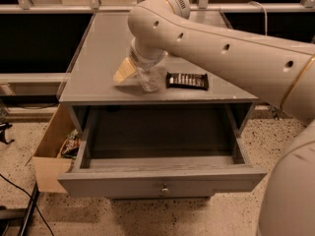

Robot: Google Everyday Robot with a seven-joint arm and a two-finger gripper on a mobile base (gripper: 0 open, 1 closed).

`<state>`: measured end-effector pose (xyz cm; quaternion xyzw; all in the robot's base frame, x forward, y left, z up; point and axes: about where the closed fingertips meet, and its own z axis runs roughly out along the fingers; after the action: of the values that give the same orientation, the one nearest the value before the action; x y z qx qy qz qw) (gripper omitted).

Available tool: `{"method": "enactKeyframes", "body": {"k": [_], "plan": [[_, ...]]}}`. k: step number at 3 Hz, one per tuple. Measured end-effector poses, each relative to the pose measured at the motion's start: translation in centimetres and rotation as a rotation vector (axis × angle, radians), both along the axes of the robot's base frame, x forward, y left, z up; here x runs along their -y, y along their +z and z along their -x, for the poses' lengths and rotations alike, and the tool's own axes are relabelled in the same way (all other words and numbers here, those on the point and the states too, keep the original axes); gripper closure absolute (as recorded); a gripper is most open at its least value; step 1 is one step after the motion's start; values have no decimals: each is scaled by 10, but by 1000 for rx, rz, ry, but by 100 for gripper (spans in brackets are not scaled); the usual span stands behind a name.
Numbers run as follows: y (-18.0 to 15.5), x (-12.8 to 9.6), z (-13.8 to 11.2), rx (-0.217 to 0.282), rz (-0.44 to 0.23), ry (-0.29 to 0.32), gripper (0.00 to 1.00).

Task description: Place water bottle into top drawer

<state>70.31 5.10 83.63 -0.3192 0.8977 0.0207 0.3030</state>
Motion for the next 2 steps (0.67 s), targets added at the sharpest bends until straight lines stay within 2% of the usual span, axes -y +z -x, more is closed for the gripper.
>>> {"method": "enactKeyframes", "body": {"k": [1,2], "plan": [[-5,8,-4,-16,-28,-27,0],[-5,9,-4,-18,-31,-29,16]]}}
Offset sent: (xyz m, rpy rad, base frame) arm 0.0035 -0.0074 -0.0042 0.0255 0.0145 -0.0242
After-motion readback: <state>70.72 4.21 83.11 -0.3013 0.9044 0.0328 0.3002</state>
